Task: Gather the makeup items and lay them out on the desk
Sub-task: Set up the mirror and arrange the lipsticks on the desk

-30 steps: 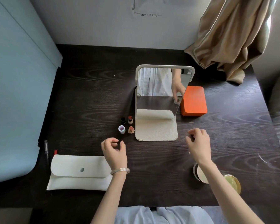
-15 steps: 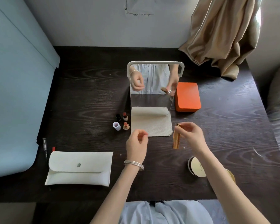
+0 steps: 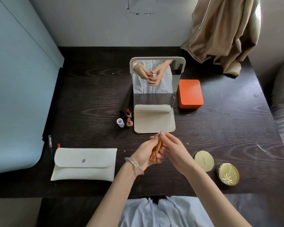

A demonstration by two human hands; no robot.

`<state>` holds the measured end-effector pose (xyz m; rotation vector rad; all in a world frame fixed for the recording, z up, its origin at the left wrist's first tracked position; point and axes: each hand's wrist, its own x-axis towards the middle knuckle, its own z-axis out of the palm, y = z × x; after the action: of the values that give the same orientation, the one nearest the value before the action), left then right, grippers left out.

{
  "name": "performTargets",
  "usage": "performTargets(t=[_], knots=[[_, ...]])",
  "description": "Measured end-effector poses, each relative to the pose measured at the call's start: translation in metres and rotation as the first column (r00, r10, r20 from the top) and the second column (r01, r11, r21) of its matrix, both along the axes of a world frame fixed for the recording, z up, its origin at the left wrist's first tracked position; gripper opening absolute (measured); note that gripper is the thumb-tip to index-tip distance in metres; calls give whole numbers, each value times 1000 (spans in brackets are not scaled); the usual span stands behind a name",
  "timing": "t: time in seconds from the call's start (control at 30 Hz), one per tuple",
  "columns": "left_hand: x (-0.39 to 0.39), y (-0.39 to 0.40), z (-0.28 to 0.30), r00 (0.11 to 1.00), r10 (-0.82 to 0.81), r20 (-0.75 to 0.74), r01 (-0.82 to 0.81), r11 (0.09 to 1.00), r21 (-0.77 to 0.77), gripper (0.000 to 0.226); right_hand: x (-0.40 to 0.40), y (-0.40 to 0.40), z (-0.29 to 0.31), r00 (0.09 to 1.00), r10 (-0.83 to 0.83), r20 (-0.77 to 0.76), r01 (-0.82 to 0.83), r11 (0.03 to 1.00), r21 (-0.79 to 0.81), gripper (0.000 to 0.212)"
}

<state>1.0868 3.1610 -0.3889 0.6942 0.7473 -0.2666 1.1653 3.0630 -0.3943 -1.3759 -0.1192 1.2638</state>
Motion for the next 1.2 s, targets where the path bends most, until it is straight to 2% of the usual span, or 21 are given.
performTargets(t=[0.07,0.13,0.2,0.33,0.47,0.6,0.63,0.7,0.73,0.77,0.83,0.9,0.97,1.07,1.13,1.2], knots=[[-2,-2,-1,1000,7,-27,-6,999,35,36,-5,1,-2,996,-13,-83,16,999,30,44],[-5,-2,-4,997,-10,-73,21,988,153,35,-11,2,-3,989,-15,-150,22,999,47,48],[-7,-2,-5,992,-26,-124,52,976,211,36,-16,3,-3,993,-11,-114,14,1000,21,53],[-7,-5,2,978,-39,-204,60,993,100,52,-27,8,-2,998,-58,7,58,993,-105,50],[-7,-7,7,959,-130,-252,164,979,122,61,-31,10,-3,992,-122,18,123,980,-154,46],[-4,-6,12,956,-142,-258,168,982,80,62,-37,15,1,980,-198,9,196,962,-192,41],[-6,-6,13,957,-159,-242,171,985,30,62,-31,17,2,950,-310,-27,298,931,-213,38],[-19,-7,12,964,-167,-209,156,985,-70,63,-3,12,3,776,-617,-131,577,778,-247,31],[-27,-8,10,964,-151,-217,141,988,-60,64,17,5,5,692,-702,-169,660,710,-247,29],[-37,-8,9,964,-125,-233,128,992,-2,62,32,-3,8,657,-721,-219,681,693,-237,29],[-51,-6,6,979,-44,-198,81,980,182,50,43,-19,13,640,-679,-360,650,728,-218,33],[-51,-5,9,997,2,-76,26,931,364,32,31,-24,12,594,-619,-514,594,768,-239,37],[-43,-8,14,999,29,47,-48,873,486,26,12,-19,12,533,-550,-643,553,802,-228,34],[-31,-11,21,988,13,153,-100,810,578,15,-8,-8,12,477,-493,-728,524,824,-215,19],[-28,-11,24,985,-16,170,-95,775,625,6,-12,-6,11,452,-493,-743,535,817,-217,21],[-27,-10,24,985,-17,173,-102,753,650,3,-15,-7,11,473,-448,-759,519,838,-171,21]])
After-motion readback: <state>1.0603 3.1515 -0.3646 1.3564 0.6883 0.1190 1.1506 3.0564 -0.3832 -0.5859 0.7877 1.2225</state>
